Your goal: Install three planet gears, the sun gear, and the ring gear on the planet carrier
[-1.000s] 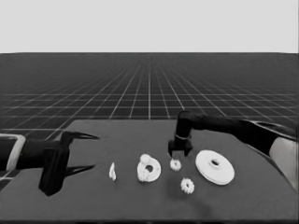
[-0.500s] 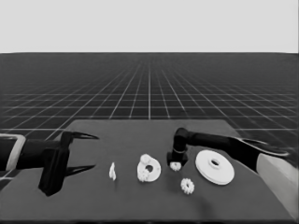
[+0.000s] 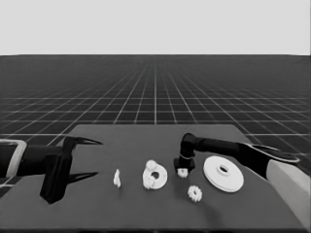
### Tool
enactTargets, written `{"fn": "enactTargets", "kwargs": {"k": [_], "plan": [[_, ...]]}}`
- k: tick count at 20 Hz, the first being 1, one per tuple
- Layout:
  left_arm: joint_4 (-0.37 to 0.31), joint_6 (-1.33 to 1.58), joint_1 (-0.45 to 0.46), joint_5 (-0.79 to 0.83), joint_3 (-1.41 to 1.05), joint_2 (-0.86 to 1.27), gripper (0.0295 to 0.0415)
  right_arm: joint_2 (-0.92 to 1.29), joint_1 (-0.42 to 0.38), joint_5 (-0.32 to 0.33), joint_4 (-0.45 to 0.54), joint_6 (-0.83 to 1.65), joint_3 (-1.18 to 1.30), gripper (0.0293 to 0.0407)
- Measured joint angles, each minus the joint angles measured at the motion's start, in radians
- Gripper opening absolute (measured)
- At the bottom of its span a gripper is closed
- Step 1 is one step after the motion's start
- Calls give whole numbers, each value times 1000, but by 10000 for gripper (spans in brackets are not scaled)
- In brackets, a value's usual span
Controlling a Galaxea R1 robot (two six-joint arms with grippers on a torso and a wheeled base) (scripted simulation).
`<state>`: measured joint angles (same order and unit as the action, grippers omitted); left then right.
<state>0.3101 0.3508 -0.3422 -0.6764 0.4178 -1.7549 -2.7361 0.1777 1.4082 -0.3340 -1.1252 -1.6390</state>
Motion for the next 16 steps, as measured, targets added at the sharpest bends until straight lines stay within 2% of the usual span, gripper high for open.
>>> {"fn": "enactTargets", "kwargs": {"k": [2,4,6,12,16], "plan": [[0,0,0,0,0,0,385,0,0,0,0,0,0,312],[0,0,0,0,0,0,385,43,-116,72,101,-58,118,312],[0,0,0,0,0,0,385,49,-167,91,144,-68,138,312],[0,0,0,0,0,0,385,50,-191,99,166,-70,142,312],[0,0,0,0,0,0,385,-153,-185,124,153,-229,102,312]]}}
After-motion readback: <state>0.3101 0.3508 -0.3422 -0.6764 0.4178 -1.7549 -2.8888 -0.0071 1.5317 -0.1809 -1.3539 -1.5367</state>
